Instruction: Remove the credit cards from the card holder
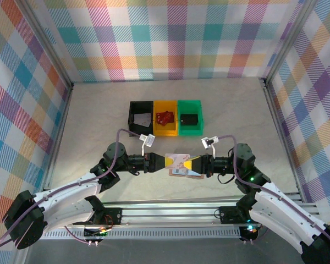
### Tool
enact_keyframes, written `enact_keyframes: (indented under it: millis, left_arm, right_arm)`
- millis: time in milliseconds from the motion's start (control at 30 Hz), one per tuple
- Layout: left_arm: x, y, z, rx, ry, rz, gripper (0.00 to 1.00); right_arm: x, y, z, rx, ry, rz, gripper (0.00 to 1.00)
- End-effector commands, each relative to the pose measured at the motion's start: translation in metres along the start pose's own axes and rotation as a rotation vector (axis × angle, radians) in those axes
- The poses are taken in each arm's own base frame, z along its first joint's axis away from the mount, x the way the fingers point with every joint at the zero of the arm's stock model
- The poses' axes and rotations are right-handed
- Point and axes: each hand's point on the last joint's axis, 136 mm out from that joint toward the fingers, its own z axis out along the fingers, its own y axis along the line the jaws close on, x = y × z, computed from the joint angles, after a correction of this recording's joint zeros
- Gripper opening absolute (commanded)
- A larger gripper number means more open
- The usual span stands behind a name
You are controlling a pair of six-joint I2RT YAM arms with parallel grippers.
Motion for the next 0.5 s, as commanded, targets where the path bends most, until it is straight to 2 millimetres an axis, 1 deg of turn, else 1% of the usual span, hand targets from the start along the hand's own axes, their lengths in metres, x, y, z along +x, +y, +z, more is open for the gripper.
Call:
enact_keyframes:
  millis: [0,33,67,100,167,200,233,367,467]
  left_arm:
    - [-0.004,-0.010,0.000,-0.013,0.000,0.059,0.00]
    - [-0.005,-0.008,-0.002,-0.031,0.001,0.064,0.00]
    - [-0.008,-0.006,-0.003,-0.054,-0.004,0.071,0.00]
    - [-0.011,-0.005,-0.004,-0.071,-0.007,0.078,0.00]
    - [-0.018,-0.002,-0.009,-0.111,-0.012,0.085,0.00]
    - [-0.023,-0.002,-0.011,-0.124,-0.022,0.089,0.00]
    - [-0.028,0.003,-0.015,-0.159,-0.032,0.088,0.00]
    - [-0.051,0.016,-0.034,-0.281,-0.088,0.082,0.00]
    - [-0.072,0.028,-0.055,-0.395,-0.168,0.059,0.00]
  right_arm:
    - [-0.007,0.007,-0.002,0.022,-0.015,-0.049,0.00]
    - [-0.008,0.004,-0.002,0.044,-0.014,-0.047,0.06]
    - [-0.008,0.003,-0.003,0.061,-0.012,-0.047,0.18]
    - [-0.007,0.001,-0.004,0.074,-0.009,-0.046,0.28]
    - [-0.006,-0.001,-0.005,0.099,-0.007,-0.051,0.56]
    - [-0.006,-0.003,-0.007,0.114,-0.009,-0.054,0.63]
    - [-0.007,-0.005,-0.008,0.131,-0.014,-0.059,0.70]
    - [-0.007,-0.009,-0.016,0.196,-0.032,-0.070,0.88]
    - [-0.008,-0.016,-0.024,0.269,-0.055,-0.077,0.99]
